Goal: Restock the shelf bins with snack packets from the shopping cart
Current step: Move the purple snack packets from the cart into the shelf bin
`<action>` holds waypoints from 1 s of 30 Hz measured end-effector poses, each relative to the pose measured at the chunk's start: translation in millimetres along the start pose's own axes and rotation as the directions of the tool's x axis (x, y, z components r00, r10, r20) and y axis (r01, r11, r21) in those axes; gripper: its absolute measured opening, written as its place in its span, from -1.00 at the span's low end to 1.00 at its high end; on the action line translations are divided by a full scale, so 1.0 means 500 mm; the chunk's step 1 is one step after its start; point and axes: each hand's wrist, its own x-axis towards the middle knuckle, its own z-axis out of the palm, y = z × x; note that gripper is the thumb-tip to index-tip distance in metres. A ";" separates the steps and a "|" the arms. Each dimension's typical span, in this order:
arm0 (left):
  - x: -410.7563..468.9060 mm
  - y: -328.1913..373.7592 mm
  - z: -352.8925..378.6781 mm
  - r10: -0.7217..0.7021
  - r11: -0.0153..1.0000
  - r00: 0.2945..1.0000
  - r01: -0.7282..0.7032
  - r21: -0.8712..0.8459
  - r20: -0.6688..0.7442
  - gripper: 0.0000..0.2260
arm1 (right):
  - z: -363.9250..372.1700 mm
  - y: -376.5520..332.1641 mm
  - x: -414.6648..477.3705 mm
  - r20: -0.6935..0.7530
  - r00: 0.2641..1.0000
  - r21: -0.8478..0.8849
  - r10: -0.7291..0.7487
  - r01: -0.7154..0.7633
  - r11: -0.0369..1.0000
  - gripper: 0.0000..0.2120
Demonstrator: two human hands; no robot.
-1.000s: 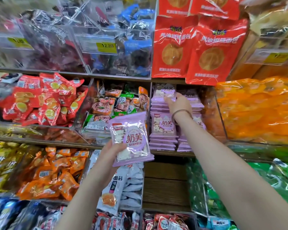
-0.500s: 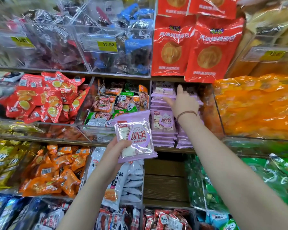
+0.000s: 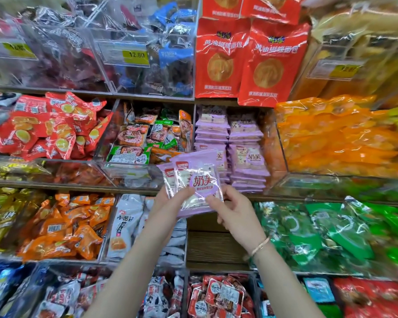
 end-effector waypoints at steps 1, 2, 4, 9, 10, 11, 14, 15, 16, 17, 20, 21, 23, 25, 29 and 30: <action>-0.006 0.003 0.002 -0.002 1.000 1.000 0.002 0.004 0.007 -0.74 | 0.000 0.002 -0.002 -0.012 1.000 0.011 -0.001 0.001 1.000 -0.82; -0.007 0.006 0.002 -0.007 1.000 1.000 0.007 0.008 0.020 -0.67 | -0.001 0.004 -0.004 -0.028 1.000 0.032 0.001 0.000 1.000 -0.78; -0.002 0.014 -0.001 -0.037 0.999 0.999 0.037 0.004 0.032 -0.55 | -0.004 0.007 -0.005 -0.063 0.998 0.103 0.028 -0.021 0.994 -0.74; 0.032 0.029 -0.041 -0.129 0.991 0.991 0.127 -0.046 -0.044 -0.82 | -0.031 0.004 0.023 -0.153 0.978 0.462 0.145 -0.059 0.885 -0.90; 0.039 0.032 -0.049 -0.122 0.992 0.990 0.120 -0.028 -0.072 -0.86 | -0.042 0.003 0.035 -0.186 0.966 0.507 0.181 -0.063 0.859 -0.89; 0.045 0.037 -0.054 -0.113 0.994 0.989 0.114 -0.005 -0.098 -0.86 | -0.056 0.002 0.049 -0.222 0.951 0.534 0.217 -0.068 0.843 -0.88; 0.060 0.061 -0.058 -0.103 0.992 0.985 0.111 0.052 -0.140 -0.65 | -0.098 -0.001 0.104 -0.292 0.908 0.588 0.300 -0.076 0.805 -0.87; 0.062 0.064 -0.058 -0.092 0.993 0.985 0.102 0.064 -0.143 -0.60 | -0.111 -0.001 0.124 -0.304 0.898 0.591 0.318 -0.084 0.802 -0.87; 0.064 0.063 -0.059 -0.079 0.993 0.987 0.090 0.073 -0.143 -0.60 | -0.123 -0.001 0.146 -0.313 0.890 0.586 0.332 -0.094 0.805 -0.87; 0.064 0.060 -0.061 -0.065 0.994 0.988 0.077 0.082 -0.140 -0.65 | -0.133 -0.001 0.168 -0.322 0.883 0.578 0.341 -0.102 0.810 -0.87; 0.060 0.049 -0.066 -0.026 0.995 0.989 0.040 0.093 -0.142 -0.78 | -0.150 -0.004 0.230 -0.334 0.862 0.581 0.381 -0.130 0.804 -0.83; 0.058 0.050 -0.063 -0.029 0.995 0.988 0.042 0.090 -0.150 -0.69 | -0.153 -0.007 0.249 -0.334 0.853 0.590 0.401 -0.143 0.794 -0.83; 0.058 0.054 -0.056 -0.034 0.996 0.987 0.047 0.080 -0.156 -0.54 | -0.155 -0.013 0.284 -0.339 0.826 0.624 0.450 -0.161 0.765 -0.81; 0.058 0.057 -0.055 -0.027 0.996 0.986 0.041 0.085 -0.163 -0.58 | -0.155 -0.019 0.312 -0.347 0.802 0.682 0.486 -0.140 0.718 -0.71; 0.072 0.041 -0.066 -0.019 0.997 0.986 0.032 0.074 -0.166 -0.87 | -0.154 -0.020 0.352 -0.401 0.766 0.721 0.502 -0.073 0.689 -0.59; 0.075 0.037 -0.068 -0.015 0.996 0.983 0.031 0.086 -0.182 -0.91 | -0.152 -0.021 0.359 -0.408 0.760 0.732 0.506 -0.058 0.678 -0.61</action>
